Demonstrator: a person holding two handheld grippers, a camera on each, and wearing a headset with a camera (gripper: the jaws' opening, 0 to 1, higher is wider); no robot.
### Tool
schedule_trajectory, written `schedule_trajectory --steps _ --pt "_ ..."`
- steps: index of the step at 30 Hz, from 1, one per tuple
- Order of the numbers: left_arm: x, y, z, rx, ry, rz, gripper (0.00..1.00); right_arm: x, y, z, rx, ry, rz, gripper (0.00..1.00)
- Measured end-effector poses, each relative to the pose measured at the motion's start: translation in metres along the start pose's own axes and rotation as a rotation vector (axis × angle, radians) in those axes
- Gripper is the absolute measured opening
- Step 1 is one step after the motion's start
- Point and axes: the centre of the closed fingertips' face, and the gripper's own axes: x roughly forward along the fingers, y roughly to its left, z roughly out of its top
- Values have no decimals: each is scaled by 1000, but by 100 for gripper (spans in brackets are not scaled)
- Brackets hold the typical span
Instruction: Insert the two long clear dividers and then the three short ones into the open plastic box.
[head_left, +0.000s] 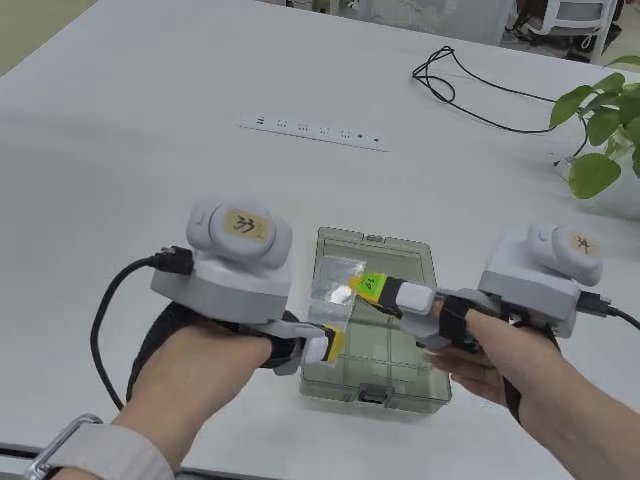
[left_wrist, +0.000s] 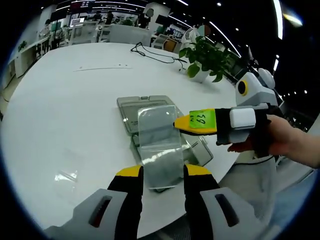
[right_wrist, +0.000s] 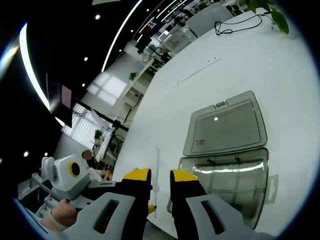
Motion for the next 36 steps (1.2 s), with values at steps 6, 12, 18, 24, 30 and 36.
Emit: schedule_trajectory --steps 6,12,18,24,30,36 --pt "3 -3 0 -10 -4 -12 30 5 0 -5 -4 22 0 9" --pt "4 -6 1 -19 -10 -23 30 8 -5 -6 -13 40 0 6" --pt "5 -6 0 -31 -12 -31 30 8 -7 -5 -1 40 7 3" --pt "7 -9 -2 -58 -12 -47 30 8 -9 -6 0 58 4 2" --pt "9 -12 0 -91 -27 -71 30 6 -11 -3 3 75 2 2" --pt "12 -16 1 -95 -44 -104 31 4 -14 -2 -9 98 -6 2"
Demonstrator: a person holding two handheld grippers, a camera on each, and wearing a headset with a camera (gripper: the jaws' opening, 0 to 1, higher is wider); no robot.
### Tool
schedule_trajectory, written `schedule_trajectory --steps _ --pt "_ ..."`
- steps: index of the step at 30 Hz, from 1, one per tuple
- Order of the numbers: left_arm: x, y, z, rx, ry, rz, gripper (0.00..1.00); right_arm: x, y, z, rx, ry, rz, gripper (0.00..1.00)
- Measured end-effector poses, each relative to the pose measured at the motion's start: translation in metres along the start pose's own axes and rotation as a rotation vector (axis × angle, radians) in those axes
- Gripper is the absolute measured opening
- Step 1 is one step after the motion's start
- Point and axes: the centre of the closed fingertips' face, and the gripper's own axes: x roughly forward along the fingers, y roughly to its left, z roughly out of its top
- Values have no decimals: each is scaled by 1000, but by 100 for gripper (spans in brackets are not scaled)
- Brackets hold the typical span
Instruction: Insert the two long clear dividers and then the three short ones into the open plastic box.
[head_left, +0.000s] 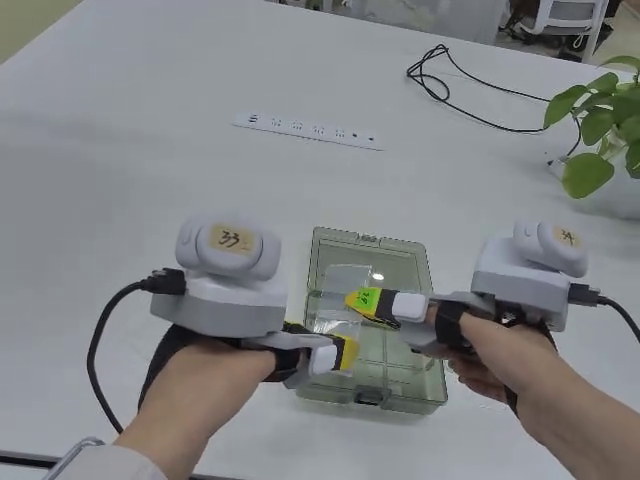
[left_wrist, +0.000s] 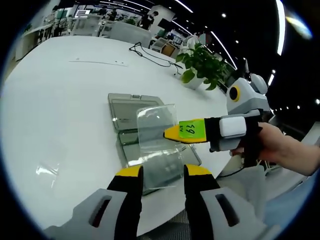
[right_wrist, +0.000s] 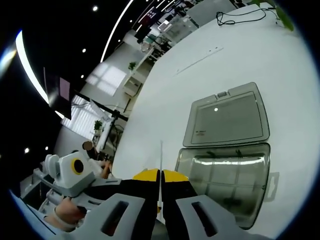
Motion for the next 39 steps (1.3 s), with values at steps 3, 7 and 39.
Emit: schedule_trajectory --steps 3,7,39 --pt "0 -3 0 31 -3 -15 33 -2 -3 2 7 1 -6 1" --pt "-2 -8 4 125 -39 -64 50 -6 -4 3 10 -1 -19 2" --pt "-35 24 20 535 -212 -177 99 -36 -37 6 83 130 -303 2"
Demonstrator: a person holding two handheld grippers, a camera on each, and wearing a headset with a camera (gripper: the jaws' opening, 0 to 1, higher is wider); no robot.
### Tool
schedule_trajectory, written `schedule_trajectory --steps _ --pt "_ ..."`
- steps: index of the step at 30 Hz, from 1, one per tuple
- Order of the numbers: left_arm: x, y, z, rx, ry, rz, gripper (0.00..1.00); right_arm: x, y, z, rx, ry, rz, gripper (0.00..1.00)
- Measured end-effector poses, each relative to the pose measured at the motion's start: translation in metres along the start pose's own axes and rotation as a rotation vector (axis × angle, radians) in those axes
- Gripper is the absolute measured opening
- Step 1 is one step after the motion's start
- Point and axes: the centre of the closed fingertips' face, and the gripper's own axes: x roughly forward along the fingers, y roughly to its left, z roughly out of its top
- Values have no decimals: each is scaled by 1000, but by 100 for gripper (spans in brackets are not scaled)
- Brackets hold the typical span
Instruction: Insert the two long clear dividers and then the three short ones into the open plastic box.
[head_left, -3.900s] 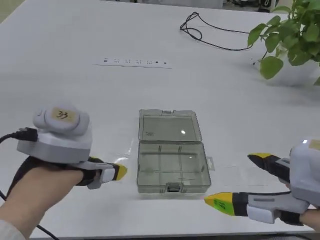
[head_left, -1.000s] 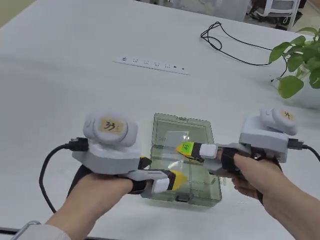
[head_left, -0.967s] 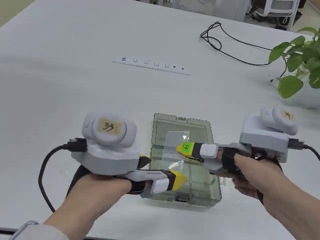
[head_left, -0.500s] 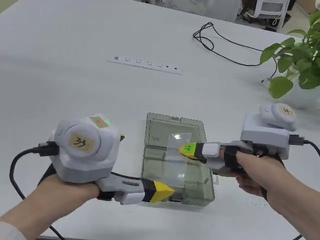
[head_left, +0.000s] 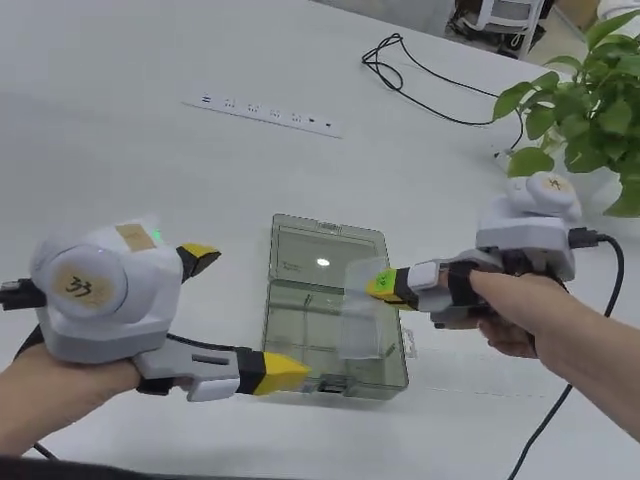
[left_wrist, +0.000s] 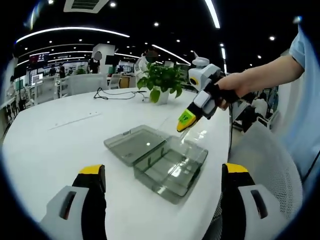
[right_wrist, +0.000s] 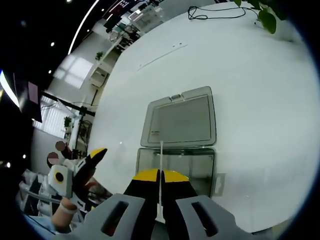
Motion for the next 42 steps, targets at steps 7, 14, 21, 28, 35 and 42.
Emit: schedule_trajectory --steps 7,14,21,28,35,42 --pt "2 -4 -1 24 -10 -33 98 -4 -13 -2 3 57 -87 1" --pt "2 -6 -5 25 -15 -55 96 -6 -26 -3 5 128 -151 1" --pt "3 -10 -10 19 -11 -66 96 -6 -34 6 19 189 -209 1" --pt "3 -13 -14 1 -17 -66 95 0 -35 -5 19 253 -257 1" --pt "1 -15 -20 -18 -24 -59 94 9 -35 -7 -5 280 -275 1" --pt "-1 -15 -25 -32 -26 -50 94 15 -39 -10 -22 287 -297 1"
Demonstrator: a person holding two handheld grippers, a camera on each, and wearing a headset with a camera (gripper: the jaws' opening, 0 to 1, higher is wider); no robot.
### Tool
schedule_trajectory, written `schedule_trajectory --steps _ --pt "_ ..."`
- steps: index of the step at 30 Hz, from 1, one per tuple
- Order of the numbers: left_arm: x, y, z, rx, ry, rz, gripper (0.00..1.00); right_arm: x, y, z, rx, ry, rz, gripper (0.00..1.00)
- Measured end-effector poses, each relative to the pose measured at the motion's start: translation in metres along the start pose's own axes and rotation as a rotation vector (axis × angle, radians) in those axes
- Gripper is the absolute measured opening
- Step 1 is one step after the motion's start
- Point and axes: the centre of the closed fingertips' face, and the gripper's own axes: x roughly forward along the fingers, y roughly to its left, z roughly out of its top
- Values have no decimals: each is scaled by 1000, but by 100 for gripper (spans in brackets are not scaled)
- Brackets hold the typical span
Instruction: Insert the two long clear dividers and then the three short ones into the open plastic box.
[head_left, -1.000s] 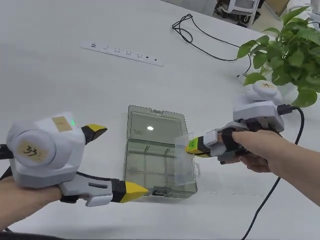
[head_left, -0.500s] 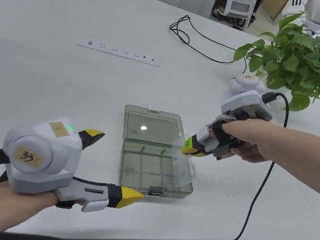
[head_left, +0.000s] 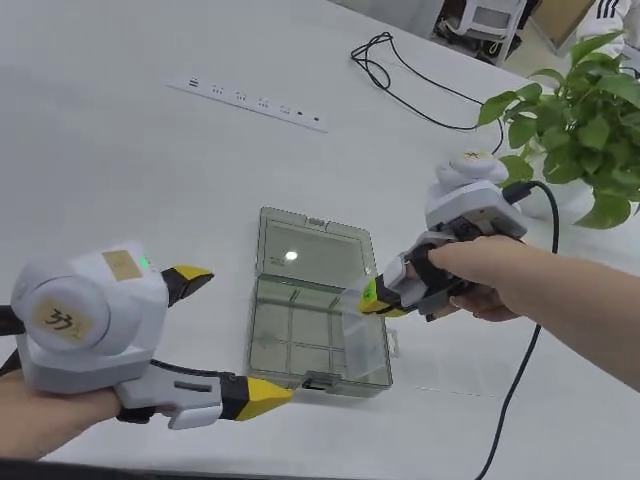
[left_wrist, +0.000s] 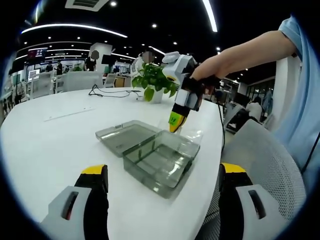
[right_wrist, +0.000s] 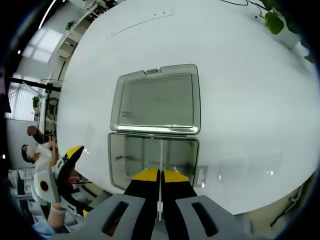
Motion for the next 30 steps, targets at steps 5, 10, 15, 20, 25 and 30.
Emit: schedule_trajectory --steps 5,10,15,20,25,30 --pt "-1 2 -2 -6 -3 5 93 8 -5 0 1 12 -20 1" --pt "-2 3 -5 -13 -2 7 93 12 -4 -3 4 16 -18 1" --pt "-2 3 -7 -18 -3 6 93 15 -2 -5 7 22 -22 1" --pt "-2 1 -10 -24 3 4 92 16 -3 -3 15 30 -20 1" --pt "-1 1 -11 -27 2 4 92 16 -3 -2 24 37 -16 1" --pt "0 0 -12 -30 7 -3 91 18 -4 -2 34 41 -20 1"
